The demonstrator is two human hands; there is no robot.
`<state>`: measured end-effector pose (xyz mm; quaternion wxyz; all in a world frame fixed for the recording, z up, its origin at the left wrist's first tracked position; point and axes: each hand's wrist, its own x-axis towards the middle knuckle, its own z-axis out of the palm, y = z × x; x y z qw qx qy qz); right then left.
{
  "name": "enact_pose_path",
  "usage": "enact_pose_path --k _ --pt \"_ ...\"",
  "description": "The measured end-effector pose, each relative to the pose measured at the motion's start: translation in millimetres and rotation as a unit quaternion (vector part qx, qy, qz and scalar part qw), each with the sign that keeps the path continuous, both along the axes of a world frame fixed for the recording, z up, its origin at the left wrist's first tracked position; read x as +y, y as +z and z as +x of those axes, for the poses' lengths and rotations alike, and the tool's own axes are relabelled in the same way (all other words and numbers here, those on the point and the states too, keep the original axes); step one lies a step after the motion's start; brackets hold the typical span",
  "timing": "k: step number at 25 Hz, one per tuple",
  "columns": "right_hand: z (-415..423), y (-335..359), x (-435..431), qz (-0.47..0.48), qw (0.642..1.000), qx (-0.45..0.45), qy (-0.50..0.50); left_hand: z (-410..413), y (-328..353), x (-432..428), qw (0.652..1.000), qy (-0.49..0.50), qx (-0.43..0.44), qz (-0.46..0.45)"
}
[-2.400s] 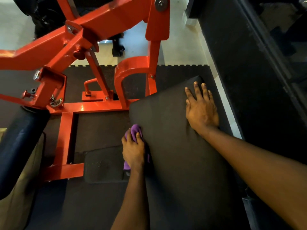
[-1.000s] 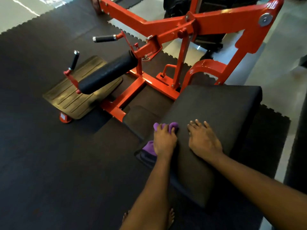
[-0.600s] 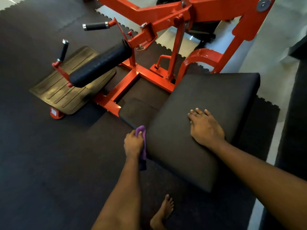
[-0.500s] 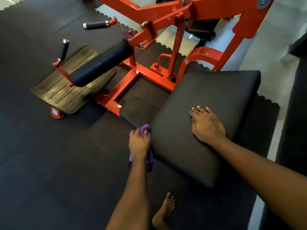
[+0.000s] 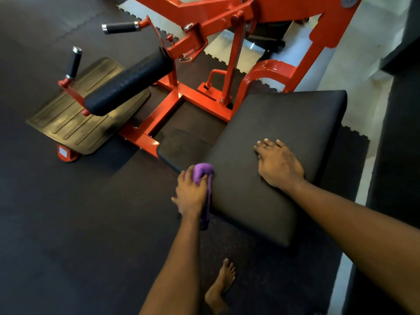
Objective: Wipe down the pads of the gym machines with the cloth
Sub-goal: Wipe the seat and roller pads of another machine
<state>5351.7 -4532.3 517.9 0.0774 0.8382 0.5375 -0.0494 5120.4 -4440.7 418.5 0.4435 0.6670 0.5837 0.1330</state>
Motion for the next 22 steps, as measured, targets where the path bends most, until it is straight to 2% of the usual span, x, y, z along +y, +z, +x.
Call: enact_pose_path --k 2,5,6,8,10,13,14,15,17,18,22 --pt "0 2 0 0.007 1.000 0.000 0.003 -22 -8 -11 0.995 0.046 -0.087 -0.004" --pt "-4 6 -1 0.011 1.000 -0.024 0.007 -18 3 -29 0.995 0.059 -0.075 -0.005" --pt "-7 9 -3 0.040 0.999 -0.034 0.000 -14 13 -36 0.996 0.035 -0.082 0.015" --pt "-13 16 -8 0.170 0.983 -0.005 -0.075 -4 29 -48 0.992 -0.027 -0.109 0.055" --pt "-15 26 -23 0.319 0.924 0.038 -0.205 10 49 -52 0.988 -0.067 -0.123 0.067" --pt "2 41 -61 0.409 0.839 0.088 -0.348 46 99 -55 0.974 -0.112 -0.186 0.069" --pt "10 44 -73 0.407 0.816 0.137 -0.387 60 113 -60 0.970 -0.154 -0.182 0.058" --pt "14 43 -83 0.387 0.799 0.195 -0.416 72 118 -64 0.967 -0.210 -0.134 0.056" --pt "15 36 -98 0.351 0.785 0.283 -0.426 79 116 -76 0.943 -0.319 0.024 0.090" --pt "13 30 -102 0.352 0.780 0.304 -0.419 74 110 -82 0.930 -0.344 0.063 0.113" --pt "-2 9 -95 0.450 0.731 0.312 -0.407 66 103 -96 0.912 -0.357 0.069 0.190"
